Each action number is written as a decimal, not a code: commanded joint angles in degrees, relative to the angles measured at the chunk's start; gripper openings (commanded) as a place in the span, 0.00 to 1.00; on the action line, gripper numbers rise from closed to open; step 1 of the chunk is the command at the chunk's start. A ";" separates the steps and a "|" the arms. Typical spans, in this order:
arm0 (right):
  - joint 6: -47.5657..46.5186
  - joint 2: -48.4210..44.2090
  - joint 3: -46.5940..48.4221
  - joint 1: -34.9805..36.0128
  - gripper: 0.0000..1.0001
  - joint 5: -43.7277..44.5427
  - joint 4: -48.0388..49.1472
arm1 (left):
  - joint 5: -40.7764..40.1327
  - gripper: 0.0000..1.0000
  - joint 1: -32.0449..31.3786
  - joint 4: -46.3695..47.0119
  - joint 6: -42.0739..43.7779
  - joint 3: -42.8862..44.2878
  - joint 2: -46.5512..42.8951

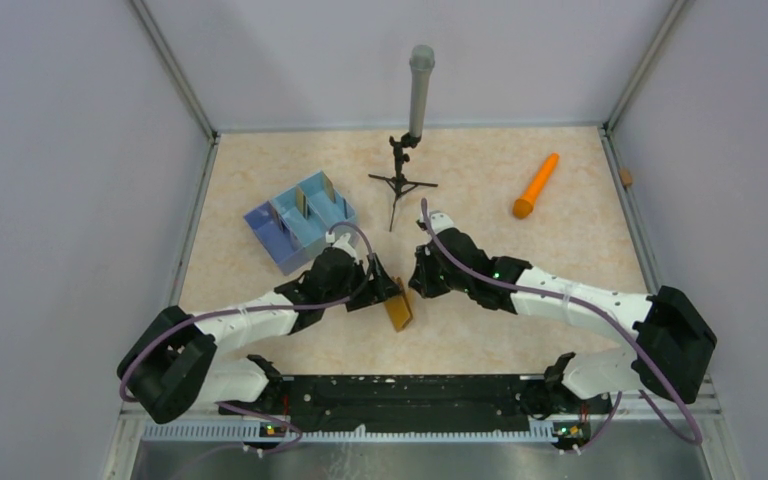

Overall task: Put the credit cards into the card holder
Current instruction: Open the card holder at the center of the board.

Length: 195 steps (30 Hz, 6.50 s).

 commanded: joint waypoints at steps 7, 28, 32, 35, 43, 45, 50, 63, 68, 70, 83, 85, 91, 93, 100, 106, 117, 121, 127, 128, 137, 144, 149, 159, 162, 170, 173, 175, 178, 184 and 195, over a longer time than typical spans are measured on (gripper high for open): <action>0.57 -3.33 1.40 0.43 0.00 1.19 0.12 | 0.04 0.78 -0.20 -4.92 1.80 -0.04 -0.32; 2.30 -1.56 -0.90 0.47 0.00 8.15 -3.53 | -3.83 0.56 -0.20 -16.93 2.17 -0.04 -4.47; 2.98 -0.41 -1.02 0.36 0.00 9.77 -4.71 | -3.84 0.55 -0.23 -16.73 1.82 -0.73 -6.47; 3.46 0.67 -1.31 0.40 0.00 10.12 -4.83 | -3.29 0.63 -0.23 -14.81 1.80 -2.15 -8.24; 4.11 2.11 -1.93 0.41 0.00 9.77 -4.19 | 0.18 0.69 -0.18 -9.63 1.76 -5.03 -8.10; 4.26 2.45 -2.10 0.42 0.00 10.09 -4.20 | 0.37 0.68 -0.19 -7.85 1.84 -5.15 -8.25; 5.26 3.95 -2.43 0.34 0.00 11.48 -4.94 | 0.34 0.69 -0.19 -6.94 2.21 -6.25 -10.37; 5.98 4.91 -3.53 -0.67 0.00 11.36 -4.59 | -3.66 0.62 -0.19 -14.14 3.21 -4.98 -9.89; 6.62 4.47 -4.66 -1.76 0.00 12.44 -5.32 | -7.22 0.54 -0.18 -22.42 2.69 -2.95 -9.64; 6.70 4.19 -5.27 -2.31 0.00 12.46 -5.34 | -6.98 0.51 -0.23 -23.02 2.03 -3.14 -10.36; 5.58 3.04 -5.76 -3.50 0.05 11.56 -5.57 | -6.02 0.34 -0.19 -21.10 -0.13 -5.67 -11.18; 4.87 1.53 -4.68 -3.43 0.17 11.49 -6.70 | -5.29 0.34 -0.23 -19.33 -0.47 -5.95 -11.17; 1.21 -5.36 -2.06 -3.31 0.59 9.13 -7.44 | -6.13 0.35 -0.19 -19.31 0.19 -5.61 -12.01; 0.25 -7.74 -1.43 -3.21 0.62 7.29 -6.63 | -6.22 0.37 -0.20 -19.18 0.37 -5.60 -12.74; -1.41 -10.65 -0.99 -1.62 0.50 -6.77 2.11 | -6.85 0.38 -0.23 -18.97 0.76 -5.74 -14.80; -0.51 -4.33 -0.64 0.85 0.47 -11.21 8.31 | -6.95 0.38 -0.24 -16.95 1.58 -6.14 -13.41; -2.00 -0.70 -1.15 4.78 0.72 -7.87 9.42 | -6.50 0.39 -0.22 -12.57 2.30 -6.42 -11.52; -2.47 0.35 -1.99 6.93 0.77 -6.51 10.90 | -6.91 0.38 -0.25 -12.24 2.27 -5.73 -11.24; -1.59 4.43 -2.62 9.73 0.78 -0.41 11.40 | -7.18 0.38 -0.20 -11.59 2.40 -5.60 -11.73; -1.15 5.33 -2.45 9.93 0.78 0.60 11.29 | -7.20 0.37 -0.19 -11.61 2.41 -5.68 -11.95; 0.97 10.80 -1.60 10.31 0.75 4.73 13.41 | -8.01 0.37 -0.20 -11.24 2.81 -5.72 -13.29; 3.36 12.37 0.55 10.35 0.70 6.90 10.13 | -7.97 0.37 -0.20 -10.99 3.12 -5.17 -12.75; 7.08 10.71 -0.21 10.23 0.36 12.77 4.38 | -8.25 0.42 -0.25 -11.17 3.16 -5.08 -13.87; 12.06 -7.85 -21.94 -5.75 0.00 -14.55 33.85 | -6.45 0.71 -0.09 -9.64 3.44 -5.23 -20.89; 11.61 -13.82 -23.07 -7.73 0.00 -18.98 35.20 | -5.02 0.78 -0.04 -5.54 2.60 -5.80 -23.78; 16.52 -25.43 -26.38 -12.26 0.00 -30.04 47.47 | -3.83 0.84 0.40 -6.04 3.81 -3.59 -31.06; 17.87 -27.25 -26.70 -13.29 0.00 -31.93 50.05 | -4.33 0.87 0.69 -8.74 5.21 -1.77 -35.71; 18.58 -28.01 -26.76 -13.60 0.00 -32.94 51.62 | -4.09 0.90 0.76 -8.92 6.03 -1.08 -39.45; 19.95 -28.12 -27.10 -14.09 0.00 -34.22 54.54 | -3.24 0.90 0.78 -8.93 6.89 -1.02 -43.48; 24.38 -27.61 -28.41 -15.80 0.00 -37.14 61.47 | 0.94 0.81 0.85 -8.45 7.42 -1.59 -48.21; 25.05 -29.09 -28.80 -16.09 0.00 -37.40 61.40 | 6.35 0.62 0.87 -6.19 7.12 -2.17 -48.63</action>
